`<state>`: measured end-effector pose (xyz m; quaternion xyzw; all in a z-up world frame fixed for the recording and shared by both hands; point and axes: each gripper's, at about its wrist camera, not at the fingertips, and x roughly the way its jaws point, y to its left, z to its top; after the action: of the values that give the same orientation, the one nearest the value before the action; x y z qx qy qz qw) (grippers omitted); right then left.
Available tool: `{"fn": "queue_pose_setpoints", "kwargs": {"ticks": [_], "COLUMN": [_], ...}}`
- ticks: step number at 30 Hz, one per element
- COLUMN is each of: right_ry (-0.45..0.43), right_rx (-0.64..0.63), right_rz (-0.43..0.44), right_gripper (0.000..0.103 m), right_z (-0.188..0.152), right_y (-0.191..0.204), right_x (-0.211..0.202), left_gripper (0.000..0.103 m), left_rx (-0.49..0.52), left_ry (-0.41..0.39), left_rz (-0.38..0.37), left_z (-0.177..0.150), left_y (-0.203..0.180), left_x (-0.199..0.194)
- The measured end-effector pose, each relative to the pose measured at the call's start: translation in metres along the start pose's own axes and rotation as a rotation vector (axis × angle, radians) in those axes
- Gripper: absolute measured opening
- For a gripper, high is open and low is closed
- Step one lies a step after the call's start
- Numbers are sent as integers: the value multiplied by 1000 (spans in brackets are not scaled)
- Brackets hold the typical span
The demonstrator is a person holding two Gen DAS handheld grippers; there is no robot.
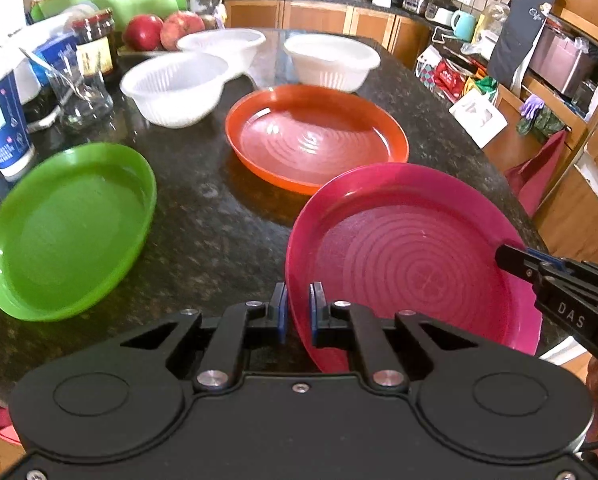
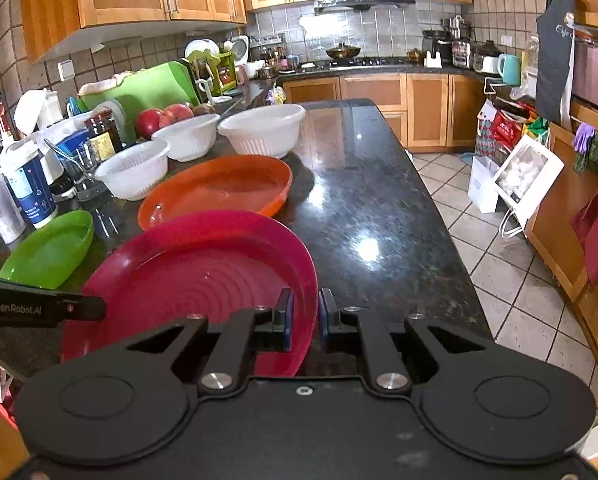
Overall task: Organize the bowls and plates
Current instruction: 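Close the left gripper on the pink plate rim, then lift the pink plate with the left gripper and lower it onto the green plate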
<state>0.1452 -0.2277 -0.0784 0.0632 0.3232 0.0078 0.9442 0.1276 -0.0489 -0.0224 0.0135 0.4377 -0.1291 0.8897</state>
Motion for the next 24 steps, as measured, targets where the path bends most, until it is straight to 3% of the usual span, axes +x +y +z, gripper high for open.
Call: {"fn": "queue_pose_setpoints", "kwargs": {"ticks": [9,24], "right_ry": [-38,-48], "right_rx": [-40,-102], "right_rz": [37,162], "right_gripper": [15,15], "right_z": [14,44], "right_y": [35,143], "right_x": [3,40], "left_gripper": [14,15], "left_rx": [-8,-69], "left_ry": [-56,-109], "left_rz": [38,163], "left_z": [8,17], "left_y": [33,125], "left_x": [-18,-37]}}
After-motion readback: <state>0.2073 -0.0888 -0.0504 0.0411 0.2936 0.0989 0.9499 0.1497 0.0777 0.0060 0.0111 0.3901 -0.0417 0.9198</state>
